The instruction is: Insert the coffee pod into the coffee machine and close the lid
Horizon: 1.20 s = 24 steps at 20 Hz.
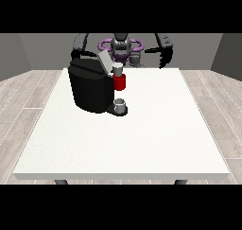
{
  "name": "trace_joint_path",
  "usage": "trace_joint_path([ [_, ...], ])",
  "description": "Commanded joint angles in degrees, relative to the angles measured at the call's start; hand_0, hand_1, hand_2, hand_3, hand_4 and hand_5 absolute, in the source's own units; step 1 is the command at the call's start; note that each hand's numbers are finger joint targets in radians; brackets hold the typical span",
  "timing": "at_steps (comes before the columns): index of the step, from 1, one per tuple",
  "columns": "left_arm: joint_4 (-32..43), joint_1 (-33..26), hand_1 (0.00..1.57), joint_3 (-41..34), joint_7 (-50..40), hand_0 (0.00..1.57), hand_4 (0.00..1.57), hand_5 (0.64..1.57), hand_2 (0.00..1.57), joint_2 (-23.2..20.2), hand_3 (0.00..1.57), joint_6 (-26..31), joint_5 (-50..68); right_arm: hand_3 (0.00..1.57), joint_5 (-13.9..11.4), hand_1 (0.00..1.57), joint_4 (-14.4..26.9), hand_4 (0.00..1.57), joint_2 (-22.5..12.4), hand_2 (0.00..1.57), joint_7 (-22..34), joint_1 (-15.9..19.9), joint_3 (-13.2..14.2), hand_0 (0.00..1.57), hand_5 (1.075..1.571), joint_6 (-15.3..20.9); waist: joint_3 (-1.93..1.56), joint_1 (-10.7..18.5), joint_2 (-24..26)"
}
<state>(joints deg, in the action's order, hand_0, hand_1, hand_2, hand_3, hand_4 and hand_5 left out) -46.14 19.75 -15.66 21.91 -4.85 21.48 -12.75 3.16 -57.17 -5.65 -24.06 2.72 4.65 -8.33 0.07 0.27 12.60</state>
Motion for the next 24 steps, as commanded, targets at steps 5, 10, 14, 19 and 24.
trace_joint_path([
  [5,1.6,-9.2,0.00,-3.8,-0.4,0.00,0.34,1.571,0.00,-4.6,0.00,1.2,2.6,0.00,-3.3,0.00,-17.9,0.28,5.5,0.00,7.2,-3.2,-14.2,0.00,1.571,3.2,0.00,-6.1,8.2],
  [10,-0.3,-14.9,0.00,-1.9,1.4,0.00,0.35,1.571,0.00,-1.3,0.00,0.2,2.1,0.00,-5.1,0.00,-28.1,0.17,5.6,0.00,13.6,-2.5,-18.7,0.00,1.571,8.9,-0.02,-5.2,10.8],
  [14,-4.3,-13.7,0.00,-1.7,5.4,0.00,0.13,1.571,0.00,-1.9,0.00,0.6,4.0,0.00,-7.8,0.00,-35.3,0.34,5.6,0.00,13.0,-1.6,-20.2,0.00,1.571,12.6,-0.06,-3.8,1.8],
  [19,-7.6,-12.4,0.00,-0.6,7.0,0.00,0.20,1.571,0.00,-2.5,0.00,3.0,6.1,0.00,-9.8,0.00,-35.3,0.34,5.5,0.00,15.3,3.1,-16.5,0.00,1.571,11.0,-0.06,-1.1,-6.2],
  [24,-13.8,-12.5,0.00,3.7,3.8,0.00,0.20,1.571,0.00,0.3,0.00,4.2,6.3,0.00,-12.0,0.00,-31.0,0.27,5.6,0.00,17.7,9.5,-17.7,0.00,1.571,22.6,-0.08,4.6,-7.6],
])
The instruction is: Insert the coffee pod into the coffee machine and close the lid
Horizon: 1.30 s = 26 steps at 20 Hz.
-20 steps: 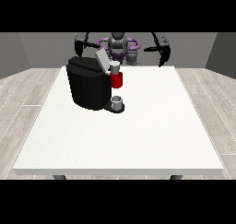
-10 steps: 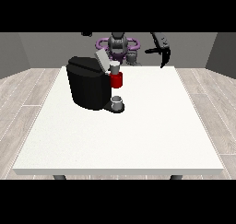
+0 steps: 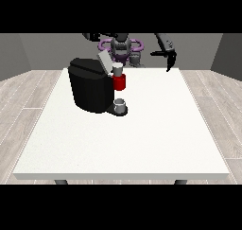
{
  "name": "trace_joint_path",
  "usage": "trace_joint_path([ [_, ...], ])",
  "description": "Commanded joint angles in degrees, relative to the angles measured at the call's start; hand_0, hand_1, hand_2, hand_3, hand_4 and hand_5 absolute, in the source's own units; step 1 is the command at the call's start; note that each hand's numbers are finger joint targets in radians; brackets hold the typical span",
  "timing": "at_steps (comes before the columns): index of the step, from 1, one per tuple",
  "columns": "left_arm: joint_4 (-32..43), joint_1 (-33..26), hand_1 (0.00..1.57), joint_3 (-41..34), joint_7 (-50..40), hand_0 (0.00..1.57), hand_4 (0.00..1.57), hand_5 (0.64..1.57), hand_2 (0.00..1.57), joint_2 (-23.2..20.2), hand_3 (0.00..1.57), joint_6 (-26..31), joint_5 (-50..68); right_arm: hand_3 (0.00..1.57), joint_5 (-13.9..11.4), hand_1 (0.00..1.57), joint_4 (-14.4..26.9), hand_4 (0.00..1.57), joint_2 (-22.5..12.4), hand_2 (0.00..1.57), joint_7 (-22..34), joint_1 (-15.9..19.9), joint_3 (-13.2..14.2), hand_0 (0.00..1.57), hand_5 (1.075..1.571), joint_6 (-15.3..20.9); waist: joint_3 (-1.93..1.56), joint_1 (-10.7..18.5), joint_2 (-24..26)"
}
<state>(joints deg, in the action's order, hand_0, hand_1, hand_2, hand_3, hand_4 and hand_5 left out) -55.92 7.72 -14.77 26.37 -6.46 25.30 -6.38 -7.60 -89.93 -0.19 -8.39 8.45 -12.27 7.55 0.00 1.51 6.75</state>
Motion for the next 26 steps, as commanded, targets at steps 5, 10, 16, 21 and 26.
trace_joint_path([
  [5,-8.1,0.7,0.00,3.6,-1.8,0.00,0.32,1.571,0.00,1.7,0.00,-1.7,0.3,0.00,-4.8,0.00,4.3,0.20,-1.3,0.00,6.2,11.6,4.7,0.00,1.571,2.7,0.00,3.7,-4.2],
  [10,-15.9,-6.2,0.00,6.8,-3.8,0.00,0.36,1.571,0.00,2.3,0.00,0.6,1.0,0.00,-2.6,0.00,11.0,0.35,-2.1,0.00,2.2,12.2,9.3,0.00,1.571,2.7,-0.02,7.1,-4.7],
  [16,-8.5,-2.3,0.00,2.6,1.8,0.00,0.31,1.571,0.00,-1.0,0.00,-0.3,3.0,0.00,-3.2,0.00,13.4,0.36,-1.8,0.00,4.5,19.1,11.1,0.00,1.571,3.6,0.01,3.1,-8.7],
  [21,-13.1,-3.1,0.00,6.2,0.7,0.00,0.37,1.571,0.00,1.6,0.00,-2.0,1.9,0.00,0.1,0.00,21.5,0.42,-2.3,0.00,-4.5,19.7,15.1,0.00,1.571,2.3,-0.01,4.9,-10.7],
  [26,-13.8,-1.8,0.00,5.6,-1.7,0.00,0.37,1.571,0.00,-0.2,0.00,-1.4,3.1,0.00,-0.2,0.00,26.8,0.42,-4.1,0.00,-1.3,26.7,17.7,0.00,1.571,3.5,-0.01,6.2,-11.1],
])
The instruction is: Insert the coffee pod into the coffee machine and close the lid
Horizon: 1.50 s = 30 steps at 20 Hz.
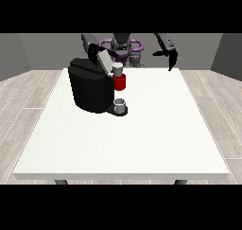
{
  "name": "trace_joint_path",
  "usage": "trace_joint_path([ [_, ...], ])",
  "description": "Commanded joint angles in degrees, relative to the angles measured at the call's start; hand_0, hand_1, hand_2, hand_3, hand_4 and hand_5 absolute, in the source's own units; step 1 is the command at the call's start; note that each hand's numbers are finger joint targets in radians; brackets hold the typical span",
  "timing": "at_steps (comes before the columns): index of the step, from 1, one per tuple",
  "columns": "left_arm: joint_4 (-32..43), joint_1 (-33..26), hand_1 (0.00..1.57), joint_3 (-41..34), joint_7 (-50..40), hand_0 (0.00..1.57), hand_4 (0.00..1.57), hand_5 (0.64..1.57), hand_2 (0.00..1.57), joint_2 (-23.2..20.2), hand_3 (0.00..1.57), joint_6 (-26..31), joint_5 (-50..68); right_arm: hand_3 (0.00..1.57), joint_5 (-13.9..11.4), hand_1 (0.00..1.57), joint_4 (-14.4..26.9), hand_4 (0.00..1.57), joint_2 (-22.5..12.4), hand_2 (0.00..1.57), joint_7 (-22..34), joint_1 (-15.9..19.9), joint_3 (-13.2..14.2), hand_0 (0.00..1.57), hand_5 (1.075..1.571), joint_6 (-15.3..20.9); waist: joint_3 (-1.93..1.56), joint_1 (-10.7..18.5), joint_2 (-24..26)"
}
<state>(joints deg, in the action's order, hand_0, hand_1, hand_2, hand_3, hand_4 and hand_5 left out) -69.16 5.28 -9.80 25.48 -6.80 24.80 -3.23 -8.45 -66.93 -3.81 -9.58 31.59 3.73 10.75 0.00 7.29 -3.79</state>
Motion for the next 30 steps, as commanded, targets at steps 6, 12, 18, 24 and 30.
trace_joint_path([
  [6,1.9,2.8,0.00,-0.2,0.9,0.00,0.36,1.571,0.00,-0.3,0.00,-1.9,0.4,0.00,1.7,0.00,6.6,0.36,-2.7,0.00,-4.1,5.4,2.7,0.00,1.571,-2.6,0.00,0.1,-3.5],
  [12,2.4,2.6,0.00,0.5,0.1,0.00,0.35,1.571,0.00,-0.6,0.00,-0.7,1.0,0.00,1.1,0.00,8.4,0.42,0.0,0.00,-4.2,6.4,2.3,0.00,1.571,0.7,-0.01,1.9,-2.7],
  [18,5.9,4.7,0.00,-1.0,4.6,0.00,0.33,1.571,0.00,-3.1,0.00,1.2,1.6,0.00,-2.7,0.00,7.9,0.45,-0.2,0.00,-3.5,9.5,-0.7,0.00,1.571,1.5,0.02,2.8,-5.5],
  [24,8.4,4.7,0.00,-1.0,4.6,0.00,0.38,1.571,0.00,-2.2,0.00,2.0,2.5,0.00,-4.4,0.00,6.0,0.44,2.4,0.00,1.2,10.8,-3.8,0.00,1.571,3.5,0.04,3.4,-3.7],
  [30,10.2,7.5,0.00,-0.8,5.0,0.00,0.35,1.571,0.00,-3.9,0.00,2.9,1.6,0.00,-7.4,0.00,3.2,0.37,0.9,0.00,7.1,15.5,-6.7,0.00,1.571,4.5,0.10,5.2,-4.3],
])
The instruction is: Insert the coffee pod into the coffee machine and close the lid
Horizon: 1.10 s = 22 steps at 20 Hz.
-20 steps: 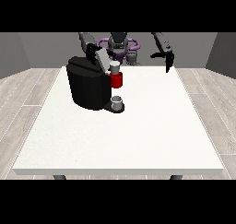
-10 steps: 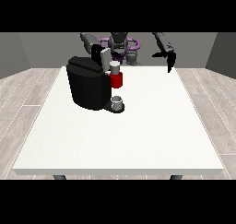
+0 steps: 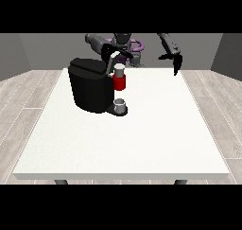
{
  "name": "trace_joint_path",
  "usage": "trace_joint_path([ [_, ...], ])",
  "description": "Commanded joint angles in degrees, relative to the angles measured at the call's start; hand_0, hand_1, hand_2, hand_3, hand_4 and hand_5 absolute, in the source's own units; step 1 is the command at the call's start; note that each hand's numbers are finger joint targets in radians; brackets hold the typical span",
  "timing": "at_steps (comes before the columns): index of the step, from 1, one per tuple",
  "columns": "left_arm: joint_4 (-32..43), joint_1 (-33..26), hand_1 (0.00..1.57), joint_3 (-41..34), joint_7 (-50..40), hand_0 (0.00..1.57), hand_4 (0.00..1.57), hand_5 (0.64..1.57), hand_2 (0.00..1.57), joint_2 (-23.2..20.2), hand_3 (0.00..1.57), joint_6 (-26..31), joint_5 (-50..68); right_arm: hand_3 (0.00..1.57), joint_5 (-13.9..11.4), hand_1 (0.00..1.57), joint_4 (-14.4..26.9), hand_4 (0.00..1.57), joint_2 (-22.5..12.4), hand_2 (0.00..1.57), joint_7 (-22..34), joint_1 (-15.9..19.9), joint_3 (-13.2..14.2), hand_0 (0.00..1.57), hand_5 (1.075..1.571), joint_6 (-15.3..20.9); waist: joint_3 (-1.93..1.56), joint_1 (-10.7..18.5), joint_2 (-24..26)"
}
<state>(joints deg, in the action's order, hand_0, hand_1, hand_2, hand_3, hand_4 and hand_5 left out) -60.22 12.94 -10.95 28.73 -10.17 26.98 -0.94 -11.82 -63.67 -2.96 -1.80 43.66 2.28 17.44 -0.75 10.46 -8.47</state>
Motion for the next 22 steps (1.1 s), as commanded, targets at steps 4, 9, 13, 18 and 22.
trace_joint_path([
  [4,2.0,2.8,0.00,0.0,-0.4,0.00,0.32,1.571,0.00,-0.5,0.00,0.7,0.1,0.00,-5.4,0.00,-0.7,0.38,-0.1,0.00,-1.0,6.3,-6.5,0.00,1.571,-1.9,0.79,3.4,-1.5],
  [9,1.2,2.6,0.00,2.9,1.4,0.00,0.40,1.571,0.00,3.3,0.00,-1.5,-2.0,0.00,-4.8,0.00,-1.3,0.41,1.3,0.00,-1.4,6.8,-6.3,0.00,1.571,-1.6,0.76,4.5,-2.5],
  [13,3.2,0.6,0.00,1.9,6.4,0.00,0.27,1.571,0.00,0.7,0.00,0.0,-2.3,0.00,-2.8,0.00,-3.0,0.43,2.8,0.00,-2.9,4.4,-9.7,0.00,1.571,-5.3,0.78,3.3,-2.2],
  [18,1.6,1.6,0.00,2.6,0.5,0.00,0.17,1.571,0.00,1.0,0.00,1.6,-0.8,0.00,-1.5,0.00,-0.7,0.53,2.9,0.00,-7.7,-2.3,-18.4,0.00,1.571,-2.0,0.73,4.9,1.4],
  [22,3.4,-0.7,0.00,3.9,4.6,0.00,0.17,1.571,0.00,2.7,0.00,-0.7,-3.1,0.00,6.0,0.00,-5.1,0.46,2.9,0.00,-12.4,-9.1,-25.8,0.00,1.571,-6.6,0.73,3.6,1.4],
])
